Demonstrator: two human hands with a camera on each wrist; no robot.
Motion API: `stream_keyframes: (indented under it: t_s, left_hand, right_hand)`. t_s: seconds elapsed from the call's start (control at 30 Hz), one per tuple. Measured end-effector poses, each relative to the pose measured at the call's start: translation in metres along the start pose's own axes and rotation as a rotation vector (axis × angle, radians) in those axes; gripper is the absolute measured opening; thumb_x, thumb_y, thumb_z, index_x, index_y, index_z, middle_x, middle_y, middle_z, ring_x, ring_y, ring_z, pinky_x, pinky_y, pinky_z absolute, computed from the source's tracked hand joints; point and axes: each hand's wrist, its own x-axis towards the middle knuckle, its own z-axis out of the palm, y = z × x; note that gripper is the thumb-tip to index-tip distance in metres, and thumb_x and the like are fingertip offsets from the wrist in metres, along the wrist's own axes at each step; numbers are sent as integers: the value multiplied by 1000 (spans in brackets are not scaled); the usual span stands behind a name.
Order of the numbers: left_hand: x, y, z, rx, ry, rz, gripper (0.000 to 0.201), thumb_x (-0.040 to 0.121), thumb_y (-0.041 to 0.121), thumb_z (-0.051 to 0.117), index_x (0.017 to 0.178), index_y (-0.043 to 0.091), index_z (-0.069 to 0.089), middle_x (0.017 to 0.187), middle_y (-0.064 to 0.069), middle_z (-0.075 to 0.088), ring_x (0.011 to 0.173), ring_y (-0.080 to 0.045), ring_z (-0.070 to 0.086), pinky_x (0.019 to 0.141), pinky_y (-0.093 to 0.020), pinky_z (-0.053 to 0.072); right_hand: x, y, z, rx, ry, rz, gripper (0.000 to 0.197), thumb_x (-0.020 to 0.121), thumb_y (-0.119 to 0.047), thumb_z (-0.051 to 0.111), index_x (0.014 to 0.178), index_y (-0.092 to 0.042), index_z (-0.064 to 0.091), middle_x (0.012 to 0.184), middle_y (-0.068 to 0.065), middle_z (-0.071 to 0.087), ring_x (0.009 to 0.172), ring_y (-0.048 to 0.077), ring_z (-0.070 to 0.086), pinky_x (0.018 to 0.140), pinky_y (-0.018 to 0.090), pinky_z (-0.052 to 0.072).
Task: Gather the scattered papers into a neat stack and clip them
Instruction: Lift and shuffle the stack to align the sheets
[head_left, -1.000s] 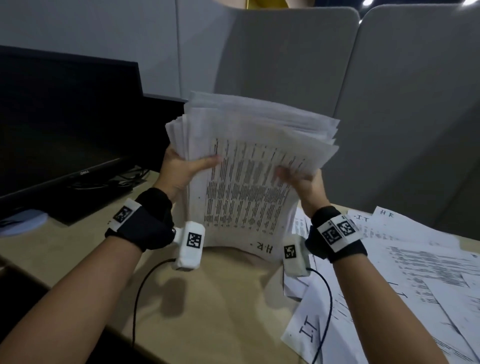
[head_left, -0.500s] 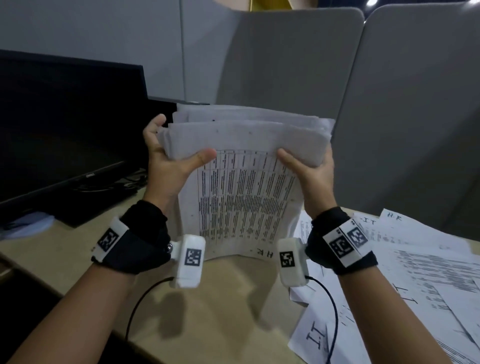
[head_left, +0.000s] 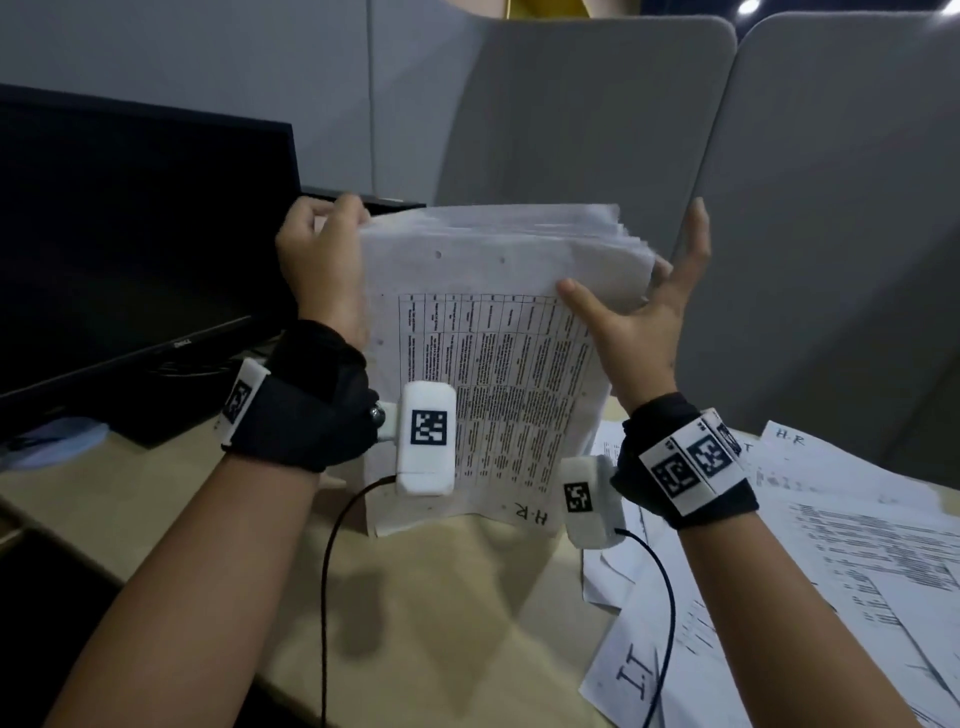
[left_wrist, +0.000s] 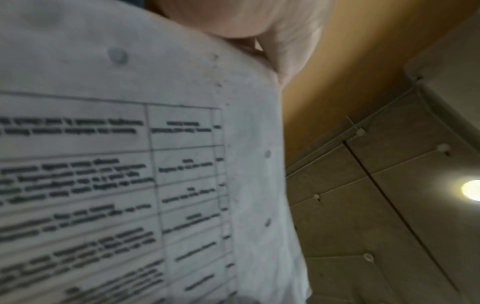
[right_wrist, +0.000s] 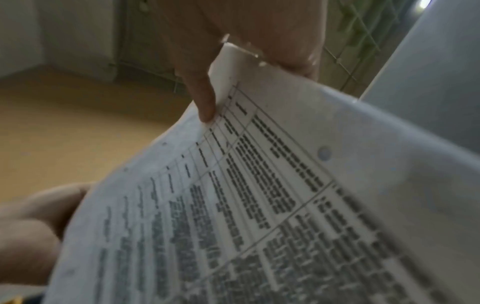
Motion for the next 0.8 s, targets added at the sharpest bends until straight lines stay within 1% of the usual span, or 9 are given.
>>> stream_keyframes:
  t_s: [0.07, 0.13, 0.17, 0.23, 0.37, 0.47, 0.57, 0.7, 0.8]
  left_hand:
    - [-4, -1, -2, -79, -70, -34, 10, 76, 9, 51, 75, 18, 45, 78, -2, 57, 77, -17, 56, 86, -38, 50]
    - [-10, 0, -4, -144, -201, 10, 10, 84, 13, 52, 88, 18, 44, 88, -5, 60, 84, -17, 60, 89, -36, 49]
    - [-14, -1, -7, -144, -276, 53, 19, 82, 23, 57, 94, 20, 44, 96, -6, 60, 91, -18, 60, 91, -35, 48]
    - [-19, -9, -16, -61, -422, 152, 50, 71, 34, 70, 110, 25, 39, 112, -6, 56, 105, -18, 58, 96, -35, 50]
    - [-25, -31, -31, 167, -495, 205, 95, 67, 5, 79, 137, 15, 15, 116, 15, 43, 104, -1, 55, 88, -25, 53]
    - [-24, -35, -32, 151, -472, 154, 90, 69, -1, 75, 136, 15, 17, 115, 15, 42, 101, -1, 55, 82, -23, 55]
    - [-21, -30, -26, 129, -481, 169, 81, 67, 2, 77, 128, 19, 27, 121, 6, 42, 104, -4, 54, 74, -15, 53]
    - [-14, -30, -26, 42, -514, 83, 83, 55, 24, 83, 124, 24, 37, 124, 1, 48, 109, -12, 57, 80, -24, 55]
    - [-15, -54, -38, 101, -553, -74, 89, 53, 27, 85, 130, 13, 44, 122, -4, 61, 108, -16, 63, 84, -29, 56]
  right_hand:
    - [2, 3, -2, -133, -60, -116, 105, 69, -5, 78, 146, -21, 8, 131, -19, 35, 105, -16, 48, 88, 12, 49]
    - [6, 3, -3, -271, -149, -142, 100, 71, -8, 77, 148, -20, 14, 123, -26, 30, 105, -27, 33, 85, -5, 35]
    - [8, 1, -4, -350, -185, -134, 98, 71, -11, 77, 148, -23, 17, 117, -22, 34, 103, -25, 33, 86, -5, 31]
    - [12, -4, -8, -495, -248, -109, 95, 72, -17, 77, 146, -31, 20, 113, -7, 37, 101, -4, 41, 93, 11, 34]
    - [20, -15, -14, -644, -300, -57, 80, 68, -22, 80, 136, -27, 39, 111, -3, 36, 102, 10, 39, 92, 23, 39]
    - [20, -17, -15, -642, -252, -74, 72, 67, -21, 80, 126, -18, 40, 114, -3, 37, 101, 10, 38, 87, 25, 42]
    - [18, -12, -12, -654, -302, -115, 79, 70, -21, 78, 136, -30, 37, 129, 4, 38, 107, 10, 37, 93, 23, 37]
    - [24, 0, -15, -507, -151, -129, 53, 68, -22, 80, 117, -14, 59, 117, 5, 49, 102, 8, 45, 80, -5, 35]
    - [14, 10, -16, -367, -40, -158, 56, 68, -25, 80, 116, -13, 55, 113, 0, 50, 101, 16, 55, 86, 19, 52]
